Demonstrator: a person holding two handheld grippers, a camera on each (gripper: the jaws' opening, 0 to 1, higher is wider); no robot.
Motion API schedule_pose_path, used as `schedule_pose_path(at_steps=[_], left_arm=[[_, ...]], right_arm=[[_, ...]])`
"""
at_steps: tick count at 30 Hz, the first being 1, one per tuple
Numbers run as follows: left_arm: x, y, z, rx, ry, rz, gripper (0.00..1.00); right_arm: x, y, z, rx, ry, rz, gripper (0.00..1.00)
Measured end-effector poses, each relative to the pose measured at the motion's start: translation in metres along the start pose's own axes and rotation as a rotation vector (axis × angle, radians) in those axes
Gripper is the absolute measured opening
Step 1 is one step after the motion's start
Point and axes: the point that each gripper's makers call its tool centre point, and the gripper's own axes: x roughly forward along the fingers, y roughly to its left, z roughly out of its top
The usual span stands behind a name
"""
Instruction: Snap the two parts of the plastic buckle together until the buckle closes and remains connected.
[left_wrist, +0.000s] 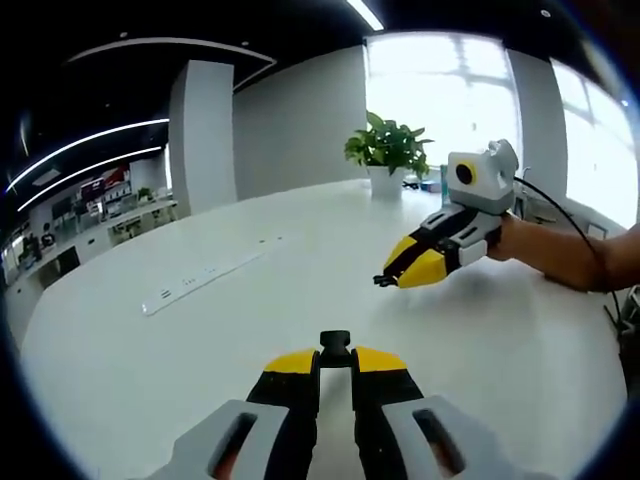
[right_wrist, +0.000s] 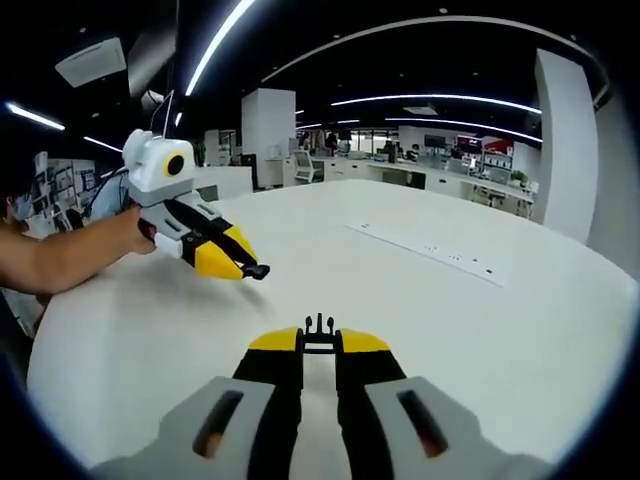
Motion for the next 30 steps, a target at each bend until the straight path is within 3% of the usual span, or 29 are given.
schedule_pose_path(at_steps=[3,7,12,21,27,30], left_arm=[[0.0,-0.002,0.002,-0.001,-0.004,-0.003,0.09],[-0.008,-0.012,-0.008,0.008,0.01,0.004,0.09],[-0.013,-0.02,-0.004,-0.005,-0.006,-0.009,0.09],[-0.018,-0.028,-0.008,-0.003,0.002,-0.013,0.09],[-0.023,-0.036,-0.014,0.003,0.01,-0.016,0.09],[-0.026,-0.037,-0.01,-0.001,-0.002,-0.017,0.09]], right_arm=[[0.001,0.0,0.001,0.003,-0.003,0.0,0.1],[0.003,0.003,-0.002,-0.003,0.007,0.006,0.1],[0.004,0.009,0.003,-0.011,0.0,0.02,0.1],[-0.011,0.022,0.004,-0.003,-0.016,0.031,0.1],[-0.01,0.028,0.002,-0.011,-0.007,0.036,0.1],[-0.008,0.03,0.002,-0.013,-0.005,0.04,0.1]])
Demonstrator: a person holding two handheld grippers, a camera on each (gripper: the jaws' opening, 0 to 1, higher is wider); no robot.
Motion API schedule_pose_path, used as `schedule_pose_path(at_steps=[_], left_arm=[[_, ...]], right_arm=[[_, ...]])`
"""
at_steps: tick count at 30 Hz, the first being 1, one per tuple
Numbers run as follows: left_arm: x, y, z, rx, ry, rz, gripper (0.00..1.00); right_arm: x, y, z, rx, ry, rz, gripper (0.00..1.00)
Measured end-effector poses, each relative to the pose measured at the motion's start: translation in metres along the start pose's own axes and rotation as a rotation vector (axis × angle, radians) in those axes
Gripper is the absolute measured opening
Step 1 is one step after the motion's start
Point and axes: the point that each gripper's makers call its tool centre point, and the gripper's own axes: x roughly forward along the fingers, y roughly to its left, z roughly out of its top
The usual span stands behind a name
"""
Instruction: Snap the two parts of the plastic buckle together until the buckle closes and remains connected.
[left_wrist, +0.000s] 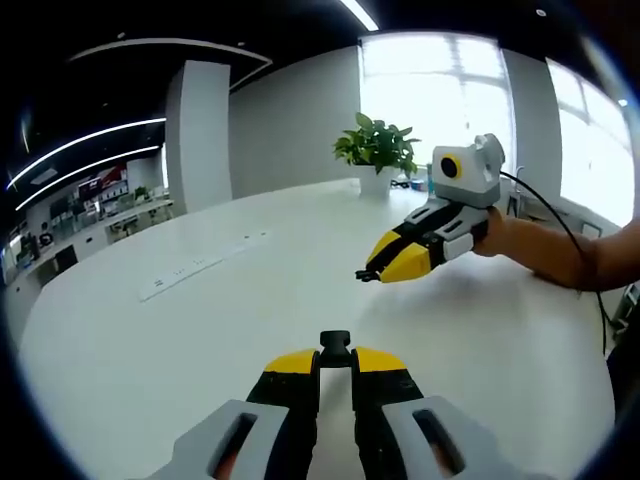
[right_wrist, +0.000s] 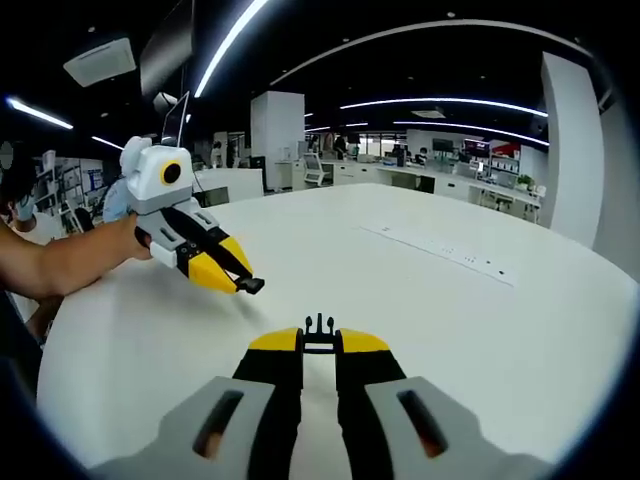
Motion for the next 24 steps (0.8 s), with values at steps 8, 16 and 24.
schedule_pose_path(at_steps=[8,16,24], left_arm=[[0.003,0.0,-0.004,0.003,0.017,-0.012,0.09],[-0.001,0.001,-0.005,-0.012,0.009,-0.008,0.09],[-0.006,-0.008,-0.006,-0.015,0.006,-0.022,0.09]], right_arm=[[0.0,0.003,-0.001,-0.006,0.008,0.009,0.1],[0.0,0.003,-0.003,-0.007,0.013,0.01,0.1],[-0.011,0.016,-0.009,-0.012,0.017,0.02,0.1]])
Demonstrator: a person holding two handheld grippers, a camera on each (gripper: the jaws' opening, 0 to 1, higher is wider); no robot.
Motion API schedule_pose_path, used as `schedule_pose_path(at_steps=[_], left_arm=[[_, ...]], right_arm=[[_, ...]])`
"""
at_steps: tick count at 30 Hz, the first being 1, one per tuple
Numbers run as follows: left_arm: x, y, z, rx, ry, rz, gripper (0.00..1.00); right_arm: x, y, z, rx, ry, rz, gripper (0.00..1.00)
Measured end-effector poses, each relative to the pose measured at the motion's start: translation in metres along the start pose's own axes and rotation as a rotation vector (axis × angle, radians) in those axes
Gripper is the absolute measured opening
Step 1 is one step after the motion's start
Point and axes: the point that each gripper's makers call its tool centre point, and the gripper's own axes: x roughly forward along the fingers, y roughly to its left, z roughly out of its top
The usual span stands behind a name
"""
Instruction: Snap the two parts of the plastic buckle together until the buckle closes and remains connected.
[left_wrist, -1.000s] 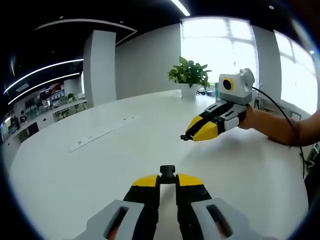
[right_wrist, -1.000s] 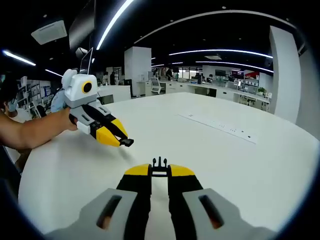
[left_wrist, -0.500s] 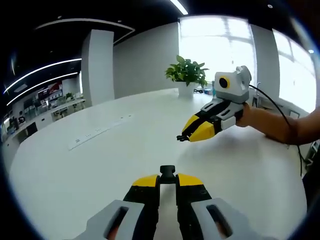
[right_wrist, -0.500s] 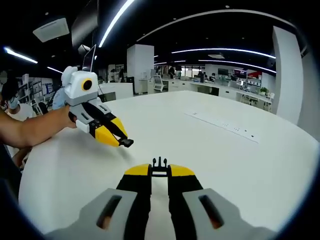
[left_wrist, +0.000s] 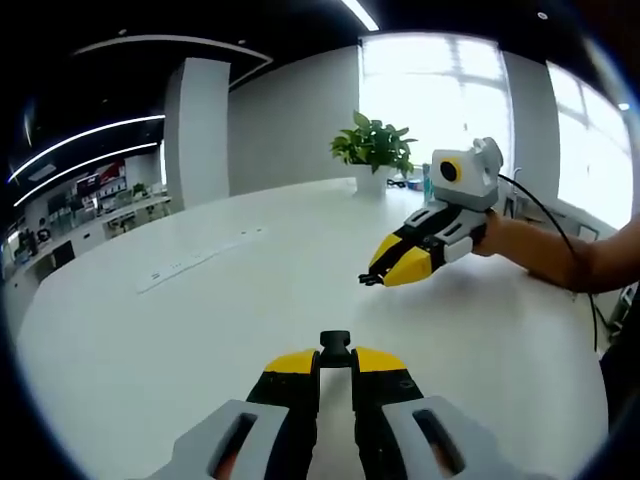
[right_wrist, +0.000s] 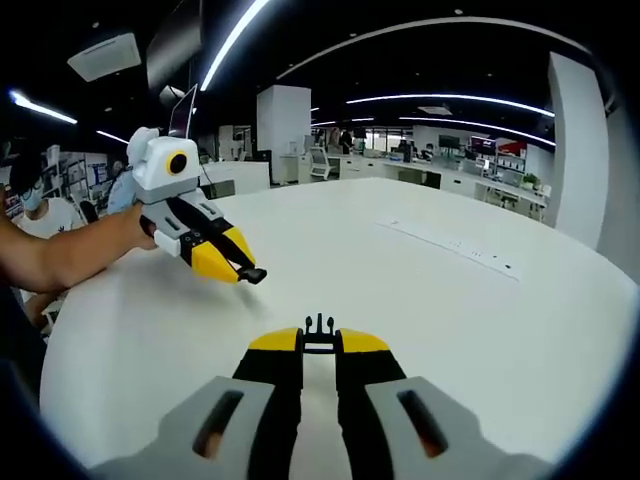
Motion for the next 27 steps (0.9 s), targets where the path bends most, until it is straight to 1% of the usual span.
schedule_pose_path(at_steps=[5,7,8,13,15,18,23,25,27], left_arm=[[0.002,-0.004,-0.001,0.013,0.01,0.0,0.1],[0.001,-0.009,-0.008,0.013,0.022,-0.01,0.1],[0.0,-0.01,-0.009,0.019,0.026,-0.004,0.1],[-0.002,-0.011,-0.004,0.008,0.009,-0.012,0.1],[-0.002,-0.013,-0.007,0.006,0.025,-0.024,0.1],[-0.001,-0.012,-0.011,0.01,0.042,-0.024,0.1],[-0.006,-0.007,-0.008,-0.001,0.025,-0.025,0.1],[-0.008,-0.008,-0.009,-0.004,0.025,-0.028,0.1],[-0.009,-0.012,-0.013,0.0,0.037,-0.039,0.1]], right_arm=[[-0.004,-0.002,0.002,0.007,-0.013,-0.008,0.1],[-0.003,-0.001,0.0,0.01,-0.009,-0.006,0.1],[-0.002,0.001,-0.001,0.007,-0.004,-0.001,0.1],[0.001,0.006,-0.001,-0.006,0.008,0.011,0.1],[0.001,0.008,-0.001,-0.008,0.006,0.015,0.1],[0.0,0.009,-0.001,-0.011,0.007,0.014,0.1],[-0.001,0.008,-0.001,-0.011,0.008,0.015,0.1],[-0.001,0.009,-0.001,-0.011,0.008,0.019,0.1],[0.0,0.009,-0.002,-0.011,0.011,0.022,0.1]])
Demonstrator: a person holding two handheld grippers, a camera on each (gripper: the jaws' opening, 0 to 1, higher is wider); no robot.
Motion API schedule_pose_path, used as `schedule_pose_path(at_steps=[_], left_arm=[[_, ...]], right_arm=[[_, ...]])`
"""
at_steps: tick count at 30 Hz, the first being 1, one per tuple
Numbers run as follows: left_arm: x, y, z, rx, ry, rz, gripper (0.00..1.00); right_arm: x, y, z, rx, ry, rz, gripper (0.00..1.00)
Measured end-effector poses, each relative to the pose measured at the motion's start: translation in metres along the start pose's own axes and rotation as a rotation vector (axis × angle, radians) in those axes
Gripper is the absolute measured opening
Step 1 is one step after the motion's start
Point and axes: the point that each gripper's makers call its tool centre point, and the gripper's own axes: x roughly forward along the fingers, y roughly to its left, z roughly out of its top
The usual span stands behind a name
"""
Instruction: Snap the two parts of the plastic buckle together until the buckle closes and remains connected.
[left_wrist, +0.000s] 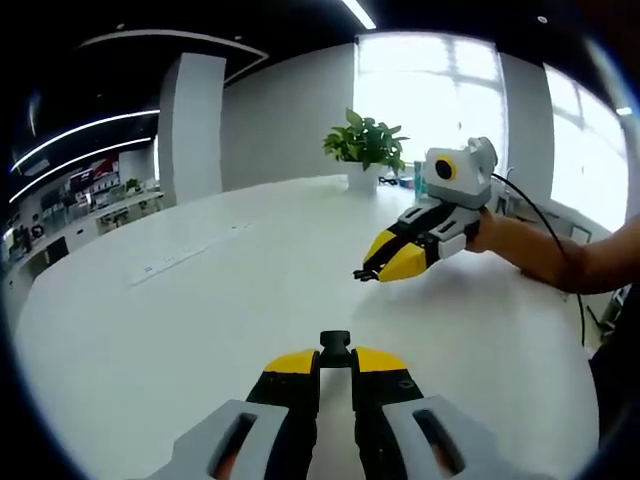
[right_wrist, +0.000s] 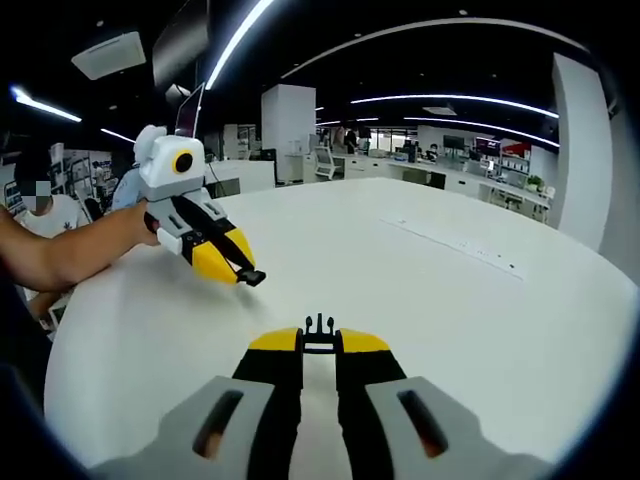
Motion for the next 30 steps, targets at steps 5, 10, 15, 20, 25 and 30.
schedule_pose_path(at_steps=[5,10,15,20,25,30], left_arm=[[-0.003,-0.003,0.0,0.007,-0.002,0.002,0.1],[-0.003,-0.005,-0.005,0.007,0.015,-0.006,0.1],[0.0,-0.012,-0.005,0.016,0.022,-0.022,0.1],[-0.003,-0.019,-0.009,0.025,0.03,-0.031,0.1],[-0.004,-0.021,-0.009,0.029,0.03,-0.034,0.1],[-0.006,-0.023,-0.009,0.034,0.031,-0.041,0.1]], right_arm=[[0.001,0.002,-0.001,-0.003,0.005,0.005,0.1],[-0.009,0.011,-0.01,0.001,0.009,0.017,0.1],[-0.012,0.011,-0.006,0.001,-0.007,0.011,0.1],[-0.013,0.011,-0.005,0.002,-0.009,0.014,0.1],[-0.013,0.013,-0.005,-0.001,-0.006,0.022,0.1],[-0.014,0.013,-0.005,0.002,-0.006,0.029,0.1]])
